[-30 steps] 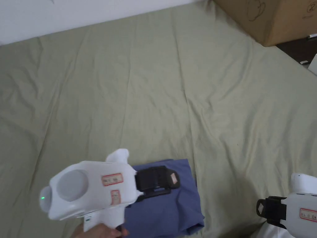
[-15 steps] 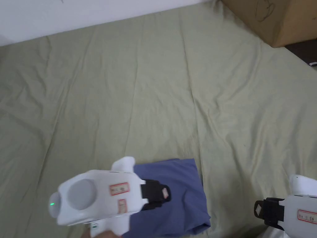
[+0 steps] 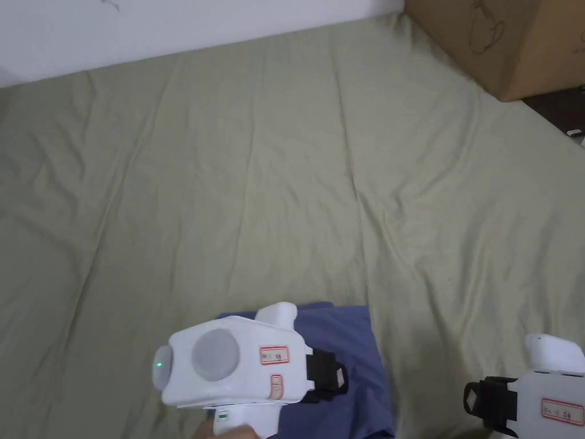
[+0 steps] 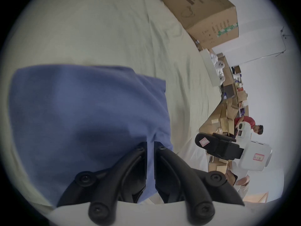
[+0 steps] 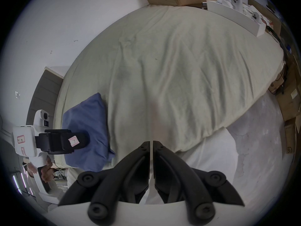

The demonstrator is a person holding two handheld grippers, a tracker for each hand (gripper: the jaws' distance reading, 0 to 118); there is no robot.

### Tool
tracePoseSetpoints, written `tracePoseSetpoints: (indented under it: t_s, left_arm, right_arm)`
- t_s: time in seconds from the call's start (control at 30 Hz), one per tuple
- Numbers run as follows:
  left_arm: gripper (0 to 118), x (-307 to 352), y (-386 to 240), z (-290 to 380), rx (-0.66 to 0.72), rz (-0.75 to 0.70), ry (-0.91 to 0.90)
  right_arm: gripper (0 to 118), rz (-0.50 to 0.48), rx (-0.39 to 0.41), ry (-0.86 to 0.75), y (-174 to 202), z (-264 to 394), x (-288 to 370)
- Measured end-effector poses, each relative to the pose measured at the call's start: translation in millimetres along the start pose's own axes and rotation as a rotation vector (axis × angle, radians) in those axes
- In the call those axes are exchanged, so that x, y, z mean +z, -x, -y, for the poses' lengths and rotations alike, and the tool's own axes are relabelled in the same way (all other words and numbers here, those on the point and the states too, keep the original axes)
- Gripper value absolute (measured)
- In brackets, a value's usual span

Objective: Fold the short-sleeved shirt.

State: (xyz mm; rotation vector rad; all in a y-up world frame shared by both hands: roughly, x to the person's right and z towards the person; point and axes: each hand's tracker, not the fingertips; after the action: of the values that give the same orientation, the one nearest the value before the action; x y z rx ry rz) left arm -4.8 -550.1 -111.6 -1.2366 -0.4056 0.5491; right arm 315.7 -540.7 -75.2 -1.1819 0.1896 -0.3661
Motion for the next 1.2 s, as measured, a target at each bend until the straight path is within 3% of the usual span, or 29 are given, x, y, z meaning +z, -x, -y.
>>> tracePoseSetpoints:
  t_s: [0.07,0.1,0.13,0.17,0.2,0.23,0.27,0.43,0.57,0.63,0.87,0.97,1.0,1.07,1.1,1.2]
  left_arm:
    - [10,25,10,1,0.022,0.016,-0.062]
    - [16,39,18,3,0.044,0.032,-0.087]
    - [31,52,27,4,0.068,0.049,-0.106]
    - [53,65,37,7,0.099,0.059,-0.124]
    - [85,76,47,9,0.128,0.060,-0.139]
    - [100,88,56,12,0.149,0.054,-0.151]
    - [106,99,65,16,0.166,0.047,-0.176]
    - [105,126,112,33,0.284,-0.002,-0.236]
    - [105,116,137,33,0.339,0.101,-0.221]
    - [105,101,146,27,0.339,0.147,-0.192]
    - [106,42,155,1,0.422,0.296,-0.119]
    - [104,29,156,-4,0.389,0.373,-0.081]
    - [88,26,157,-4,0.399,0.373,-0.079]
    - [33,24,157,0,0.430,0.301,-0.072]
    - [32,21,158,0,0.410,0.232,-0.063]
    - [31,25,166,4,0.451,0.345,-0.076]
  right_arm:
    - [4,-0.026,0.043,0.004,16,-4,-2]
    - [4,-0.036,0.072,0.005,25,-7,-3]
    - [4,-0.049,0.106,0.008,36,-9,-4]
    - [4,-0.064,0.140,0.010,45,-13,-8]
    - [4,-0.077,0.170,0.011,54,-16,-12]
    - [4,-0.091,0.202,0.013,66,-18,-16]
    - [4,-0.103,0.229,0.016,77,-21,-20]
    - [4,-0.181,0.307,0.070,123,-28,-53]
    - [4,-0.058,0.417,0.158,139,-37,-108]
    - [4,-0.099,0.395,0.166,139,-44,-114]
    - [4,-0.089,0.361,0.155,139,-45,-109]
    - [4,-0.068,0.377,0.158,142,-46,-111]
    - [4,-0.060,0.385,0.160,144,-46,-111]
    - [4,-0.041,0.400,0.157,147,-45,-111]
    - [4,-0.032,0.405,0.155,148,-43,-112]
    - [4,-0.003,0.411,0.150,155,-43,-109]
